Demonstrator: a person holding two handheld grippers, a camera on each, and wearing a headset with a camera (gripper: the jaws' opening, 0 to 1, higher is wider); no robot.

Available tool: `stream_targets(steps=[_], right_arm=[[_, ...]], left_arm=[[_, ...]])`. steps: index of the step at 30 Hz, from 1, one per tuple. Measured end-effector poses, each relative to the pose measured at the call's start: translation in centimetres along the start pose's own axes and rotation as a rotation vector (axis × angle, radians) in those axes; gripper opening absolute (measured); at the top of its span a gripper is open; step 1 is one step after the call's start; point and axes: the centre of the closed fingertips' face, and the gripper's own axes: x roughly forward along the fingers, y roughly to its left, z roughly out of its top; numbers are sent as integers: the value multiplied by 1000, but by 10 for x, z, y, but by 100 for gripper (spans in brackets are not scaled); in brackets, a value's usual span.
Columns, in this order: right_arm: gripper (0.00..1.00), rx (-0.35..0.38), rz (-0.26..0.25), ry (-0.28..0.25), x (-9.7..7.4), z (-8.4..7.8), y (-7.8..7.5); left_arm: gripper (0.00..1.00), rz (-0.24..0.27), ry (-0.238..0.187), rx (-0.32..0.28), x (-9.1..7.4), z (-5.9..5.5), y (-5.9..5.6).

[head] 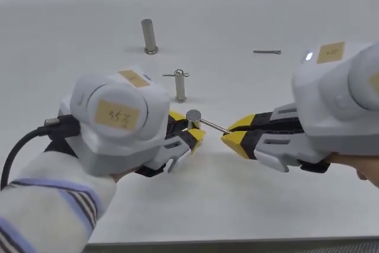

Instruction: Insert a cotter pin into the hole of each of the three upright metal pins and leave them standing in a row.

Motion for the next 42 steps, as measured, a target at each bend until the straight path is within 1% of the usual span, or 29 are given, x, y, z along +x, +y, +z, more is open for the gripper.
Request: stream_targets(steps=[4, 7, 10, 12, 14, 21, 26, 29, 32, 35, 39, 42], right_arm=[[3, 5, 1, 1, 1, -2, 0], [3, 9, 1, -4, 0, -2, 0], [3, 22, 3, -12, 0, -2, -1], [3, 21, 0, -12, 0, -2, -1], [3, 18, -3, -14, -1, -2, 0], [3, 23, -11, -12, -6, -7, -4], [3, 23, -2, -21, -5, -5, -2], [3, 18, 6, -21, -4, -5, 1], [3, 15, 10, -25, -3, -3, 2], [3, 19, 11, -26, -2, -3, 2], [3, 16, 13, -24, -1, -5, 2], [3, 17, 11, -22, -1, -5, 2]], left_arm=[[11, -3, 5, 10, 0, 0, -1], [11, -3, 1, 29, 0, 0, -1], [11, -3, -2, 24, 0, 0, -1], [11, -1, -11, 16, -1, 0, -1], [11, 4, -22, 40, -1, 0, 0], [12, -32, -17, 58, -1, 0, 0], [12, -51, -13, 60, 0, -1, 0], [12, -55, -9, 63, 0, -1, 1], [13, -63, 5, 55, 0, -5, 2], [13, -80, 29, 77, 0, -10, 2], [14, -99, 32, 96, 0, -11, 2], [14, -126, 35, 119, 0, -11, -1]])
